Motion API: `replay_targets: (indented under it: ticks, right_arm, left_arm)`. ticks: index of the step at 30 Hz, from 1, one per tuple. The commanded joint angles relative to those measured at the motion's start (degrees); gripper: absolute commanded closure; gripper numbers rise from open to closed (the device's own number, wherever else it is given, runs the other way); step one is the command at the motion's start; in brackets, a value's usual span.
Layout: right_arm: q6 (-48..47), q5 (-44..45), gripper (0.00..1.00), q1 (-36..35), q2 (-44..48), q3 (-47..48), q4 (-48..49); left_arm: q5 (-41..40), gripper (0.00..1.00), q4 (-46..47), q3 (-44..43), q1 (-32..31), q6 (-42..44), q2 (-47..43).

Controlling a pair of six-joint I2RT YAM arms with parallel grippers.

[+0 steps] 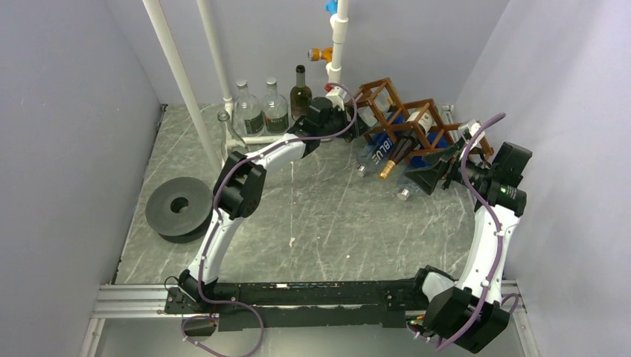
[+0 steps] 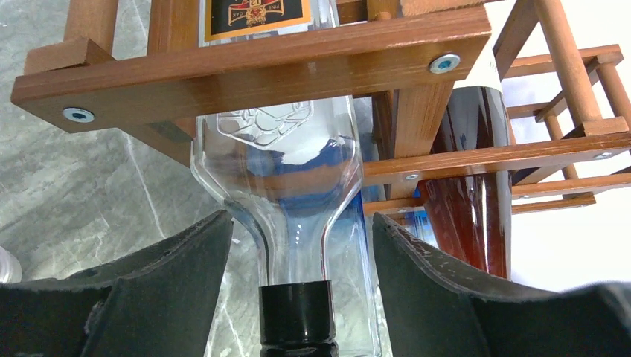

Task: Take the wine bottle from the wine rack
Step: Pick up the wine bottle from the wine rack.

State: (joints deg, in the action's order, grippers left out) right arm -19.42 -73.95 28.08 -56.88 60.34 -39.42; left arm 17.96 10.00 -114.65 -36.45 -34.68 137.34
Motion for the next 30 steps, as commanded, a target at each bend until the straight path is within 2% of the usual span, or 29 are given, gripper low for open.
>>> replay_targets:
  ticks: [1, 6, 13, 24, 30]
  right_arm:
    - [0.35, -2.05, 0.00, 0.53, 1.15, -0.24, 1.81]
    - [0.52, -2.24, 0.00, 0.65, 1.42, -0.39, 2.04]
    - [0.70, -2.34, 0.00, 0.80, 1.59, -0.68, 2.32]
    - [0.97, -2.55, 0.00, 0.94, 1.91, -1.00, 2.60]
    - [1.30, -2.77, 0.00, 1.05, 2.13, -1.11, 2.87]
  left_arm:
    - [-0.73, 0.28, -0.52, -3.67, -0.33, -0.22, 1.13]
    - [-0.89, 0.35, -0.87, -3.95, -0.46, -0.20, 1.55]
    - [-0.99, 0.50, -1.08, -2.79, -0.77, 0.75, 0.42]
    - [-1.97, 0.88, 2.20, 7.86, -1.43, 5.19, -9.01]
    - [-2.19, 0.94, 5.16, 14.87, -1.43, 5.67, -14.68]
